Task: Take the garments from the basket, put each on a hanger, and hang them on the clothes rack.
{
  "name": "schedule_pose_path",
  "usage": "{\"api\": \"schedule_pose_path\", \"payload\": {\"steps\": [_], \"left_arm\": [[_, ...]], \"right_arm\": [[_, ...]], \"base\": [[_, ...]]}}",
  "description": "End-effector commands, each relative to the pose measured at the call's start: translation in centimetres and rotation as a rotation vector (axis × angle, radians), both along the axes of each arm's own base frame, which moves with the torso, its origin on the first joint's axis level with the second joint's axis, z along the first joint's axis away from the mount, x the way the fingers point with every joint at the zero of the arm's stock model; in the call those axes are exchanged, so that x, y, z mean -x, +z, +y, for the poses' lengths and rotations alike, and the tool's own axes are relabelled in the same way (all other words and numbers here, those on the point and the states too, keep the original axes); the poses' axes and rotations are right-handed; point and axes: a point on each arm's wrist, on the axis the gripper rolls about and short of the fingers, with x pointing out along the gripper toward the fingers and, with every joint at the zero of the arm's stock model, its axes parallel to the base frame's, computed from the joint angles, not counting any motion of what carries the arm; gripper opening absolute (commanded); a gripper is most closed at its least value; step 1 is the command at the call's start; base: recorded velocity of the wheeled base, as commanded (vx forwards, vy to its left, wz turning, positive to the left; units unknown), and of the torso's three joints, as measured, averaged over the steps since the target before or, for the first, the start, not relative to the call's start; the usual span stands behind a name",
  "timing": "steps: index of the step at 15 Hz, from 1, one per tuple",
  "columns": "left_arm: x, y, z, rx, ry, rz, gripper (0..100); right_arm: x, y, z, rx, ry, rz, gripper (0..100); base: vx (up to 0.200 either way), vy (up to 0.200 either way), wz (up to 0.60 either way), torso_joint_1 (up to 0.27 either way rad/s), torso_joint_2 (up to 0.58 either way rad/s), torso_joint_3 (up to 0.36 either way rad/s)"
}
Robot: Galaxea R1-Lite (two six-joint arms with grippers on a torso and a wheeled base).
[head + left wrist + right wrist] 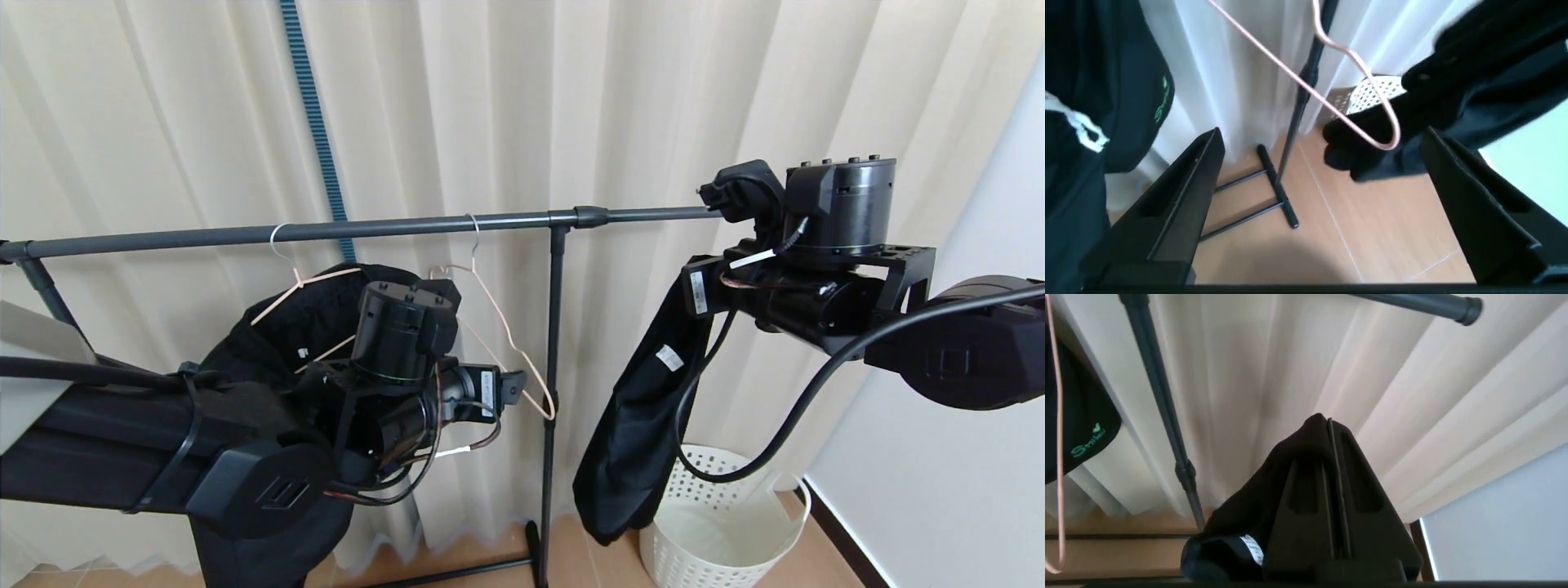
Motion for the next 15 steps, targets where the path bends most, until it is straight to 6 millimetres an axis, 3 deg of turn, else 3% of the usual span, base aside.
{"api": "schedule_pose_path", "payload": {"steps": [1,5,9,10,15], "left_arm": [[-0.7,0.0,-1.5,0.017,-0.013,-0.017,100],[-3.0,-0.3,-3.3,0.085,0.017,-0.02,100],[-6.0,-2.2,-5.1,0.067,0.083,-0.038,100],[-6.8,-2.9,-5.2,0.045,0.126,-0.046,100],[-7.4,-3.4,-4.0,-0.036,0.21,-0.022,100]], "right_arm": [[0.0,0.1,0.0,-0.002,-0.001,-0.004,0],[0.8,1.5,-0.6,-0.017,-0.013,-0.04,0],[1.9,2.9,-1.1,-0.037,-0.013,-0.078,0],[2.1,3.1,-1.2,-0.04,-0.013,-0.083,0],[2.1,3.4,-1.7,-0.04,-0.023,-0.09,0]], "base": [[0.0,0.0,0.0,0.0,0.0,0.0],[0.0,0.0,0.0,0.0,0.0,0.0],[0.0,0.0,0.0,0.0,0.0,0.0],[0.0,0.0,0.0,0.0,0.0,0.0],[0.0,0.0,0.0,0.0,0.0,0.0]]}}
